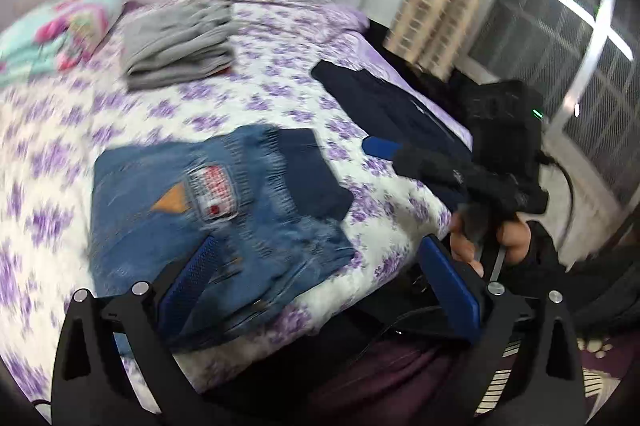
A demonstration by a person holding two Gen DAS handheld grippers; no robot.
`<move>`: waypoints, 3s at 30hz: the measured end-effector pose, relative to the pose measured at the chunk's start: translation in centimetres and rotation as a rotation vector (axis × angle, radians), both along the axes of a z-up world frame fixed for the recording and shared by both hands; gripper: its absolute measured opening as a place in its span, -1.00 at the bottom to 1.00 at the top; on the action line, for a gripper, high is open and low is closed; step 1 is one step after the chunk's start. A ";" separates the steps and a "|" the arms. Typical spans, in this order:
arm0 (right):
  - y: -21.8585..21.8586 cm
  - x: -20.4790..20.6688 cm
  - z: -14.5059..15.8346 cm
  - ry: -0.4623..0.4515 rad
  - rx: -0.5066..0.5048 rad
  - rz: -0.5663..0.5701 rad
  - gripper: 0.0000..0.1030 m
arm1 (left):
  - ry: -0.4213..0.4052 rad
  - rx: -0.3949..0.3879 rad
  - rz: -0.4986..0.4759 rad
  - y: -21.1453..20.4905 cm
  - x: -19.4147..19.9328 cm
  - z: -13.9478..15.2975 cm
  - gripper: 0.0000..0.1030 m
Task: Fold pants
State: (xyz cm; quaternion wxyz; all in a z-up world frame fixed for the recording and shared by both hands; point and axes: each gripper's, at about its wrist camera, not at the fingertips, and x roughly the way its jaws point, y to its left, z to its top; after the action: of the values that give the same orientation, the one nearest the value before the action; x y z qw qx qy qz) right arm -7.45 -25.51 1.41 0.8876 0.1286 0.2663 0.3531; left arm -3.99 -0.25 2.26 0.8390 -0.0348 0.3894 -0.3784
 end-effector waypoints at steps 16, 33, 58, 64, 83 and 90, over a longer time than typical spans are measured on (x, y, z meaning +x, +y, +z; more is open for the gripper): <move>-0.9 1.6 -4.7 0.251 -0.037 0.012 -0.46 | 0.230 -0.205 0.293 11.7 3.7 -3.8 0.90; -2.2 3.6 -7.3 0.500 0.141 0.030 0.93 | 0.333 -0.148 0.194 10.9 9.8 -7.4 0.92; -1.6 5.7 -7.9 0.556 0.334 0.119 0.08 | 0.460 -0.302 -0.004 8.5 11.9 -7.5 0.91; -3.3 5.9 -9.7 0.646 0.364 0.144 0.49 | 0.500 -0.230 -0.078 5.2 11.3 -9.5 0.92; 0.4 5.7 -7.1 0.540 0.258 0.141 0.24 | 0.476 -0.310 0.014 2.1 9.0 -7.2 0.91; 0.4 10.5 2.3 0.370 0.182 0.160 0.24 | 0.307 -0.308 0.000 1.1 13.6 1.9 0.92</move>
State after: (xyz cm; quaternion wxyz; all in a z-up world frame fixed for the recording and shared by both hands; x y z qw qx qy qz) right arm 3.08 -25.07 3.76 0.7775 0.2492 0.4012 0.4153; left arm 9.64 0.81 4.21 0.7548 -0.2199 0.4501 -0.4235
